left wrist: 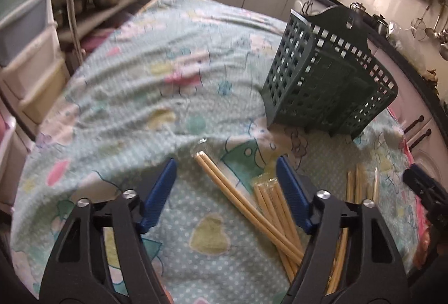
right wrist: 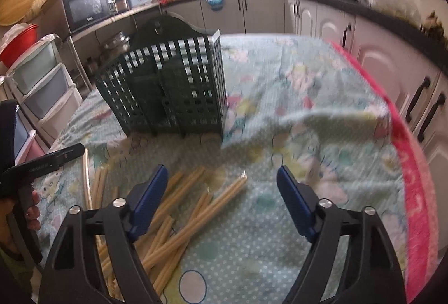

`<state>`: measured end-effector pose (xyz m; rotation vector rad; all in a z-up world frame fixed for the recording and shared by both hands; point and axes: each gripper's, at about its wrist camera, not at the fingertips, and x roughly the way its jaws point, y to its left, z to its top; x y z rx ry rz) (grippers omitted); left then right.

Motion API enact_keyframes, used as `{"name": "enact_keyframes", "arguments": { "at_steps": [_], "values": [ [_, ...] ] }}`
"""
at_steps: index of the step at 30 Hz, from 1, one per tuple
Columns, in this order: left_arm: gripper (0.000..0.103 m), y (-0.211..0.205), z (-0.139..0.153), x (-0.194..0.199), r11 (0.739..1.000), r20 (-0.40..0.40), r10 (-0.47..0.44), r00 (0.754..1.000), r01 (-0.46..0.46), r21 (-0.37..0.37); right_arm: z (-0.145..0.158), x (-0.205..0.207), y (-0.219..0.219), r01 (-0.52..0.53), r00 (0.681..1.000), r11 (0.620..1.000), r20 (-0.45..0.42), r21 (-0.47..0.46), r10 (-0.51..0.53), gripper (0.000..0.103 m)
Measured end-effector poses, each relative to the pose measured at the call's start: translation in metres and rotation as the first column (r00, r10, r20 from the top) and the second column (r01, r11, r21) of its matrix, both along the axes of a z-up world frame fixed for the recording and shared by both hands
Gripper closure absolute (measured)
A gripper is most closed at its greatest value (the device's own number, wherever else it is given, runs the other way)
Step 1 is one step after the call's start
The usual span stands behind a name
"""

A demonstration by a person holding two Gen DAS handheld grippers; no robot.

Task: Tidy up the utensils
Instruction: 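Lower the left gripper onto a chopstick while the right gripper lowers onto another, then close the left gripper on a chopstick while the right gripper closes on another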

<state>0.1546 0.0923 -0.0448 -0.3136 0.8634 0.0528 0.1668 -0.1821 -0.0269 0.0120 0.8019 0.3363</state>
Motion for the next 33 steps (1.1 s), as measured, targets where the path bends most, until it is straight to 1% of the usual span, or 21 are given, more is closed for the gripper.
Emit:
{"name": "enact_keyframes", "arguments": {
  "at_steps": [2,4,6,7,8,11,12,15,17,18,19,21,23,24,28,33],
  "values": [
    [0.041,0.002,-0.006,0.003,0.999,-0.026,-0.008,1.0,0.007,-0.039,-0.01,0.002,-0.001,-0.001,0.999,1.0,-0.043,0.007,0.001,0.034],
    [0.049,0.004,-0.013,0.006,0.997,-0.061,-0.004,0.998,-0.001,-0.074,-0.019,0.006,-0.002,-0.004,0.996,1.0,-0.09,0.024,0.006,0.043],
    [0.05,0.004,-0.017,0.01,0.996,-0.081,0.004,0.997,-0.011,-0.084,-0.024,0.011,-0.004,0.001,0.992,0.999,-0.125,0.045,0.004,0.047],
    [0.055,0.005,-0.019,0.011,0.995,-0.09,0.008,0.996,-0.017,-0.095,-0.026,0.013,-0.005,0.005,0.99,0.998,-0.14,0.057,0.003,0.049],
    [0.055,0.006,-0.02,0.012,0.994,-0.097,0.013,0.995,-0.023,-0.104,-0.028,0.016,-0.006,0.008,0.989,0.998,-0.149,0.066,0.002,0.05],
    [0.056,0.008,-0.021,0.016,0.993,-0.109,0.021,0.994,-0.034,-0.116,-0.033,0.025,-0.01,0.026,0.981,0.994,-0.193,0.108,-0.005,0.054],
    [0.056,0.009,-0.022,0.018,0.992,-0.115,0.024,0.993,-0.037,-0.118,-0.035,0.028,-0.011,0.031,0.979,0.992,-0.206,0.122,-0.005,0.057],
    [0.061,0.013,-0.022,0.022,0.991,-0.123,0.034,0.992,-0.049,-0.124,-0.039,0.037,-0.013,0.043,0.971,0.989,-0.238,0.14,-0.009,0.064],
    [0.064,0.014,-0.024,0.026,0.992,-0.13,0.037,0.991,-0.052,-0.112,-0.043,0.041,-0.015,0.052,0.965,0.986,-0.262,0.155,-0.01,0.067],
    [0.066,0.014,-0.024,0.027,0.993,-0.132,0.04,0.99,-0.054,-0.106,-0.044,0.043,-0.016,0.057,0.963,0.986,-0.271,0.157,-0.012,0.072],
    [0.067,0.014,-0.024,0.028,0.994,-0.135,0.041,0.99,-0.055,-0.099,-0.045,0.045,-0.016,0.058,0.963,0.987,-0.27,0.15,-0.015,0.077],
    [0.071,0.014,-0.024,0.031,0.995,-0.14,0.046,0.989,-0.059,-0.086,-0.045,0.047,-0.015,0.06,0.964,0.986,-0.265,0.153,-0.017,0.081],
    [0.075,0.015,-0.025,0.033,0.995,-0.14,0.054,0.989,-0.064,-0.07,-0.046,0.049,-0.017,0.059,0.964,0.985,-0.264,0.16,-0.015,0.082],
    [0.08,0.016,-0.025,0.033,0.996,-0.139,0.058,0.989,-0.068,-0.064,-0.046,0.049,-0.019,0.061,0.965,0.985,-0.261,0.161,-0.017,0.085],
    [0.089,0.02,-0.026,0.034,0.996,-0.131,0.054,0.99,-0.062,-0.059,-0.041,0.049,-0.023,0.063,0.969,0.98,-0.247,0.191,-0.014,0.088],
    [0.094,0.026,-0.024,0.034,0.995,-0.121,0.047,0.992,-0.057,-0.08,-0.032,0.048,-0.026,0.058,0.976,0.972,-0.217,0.228,-0.007,0.089]
  ]
}}
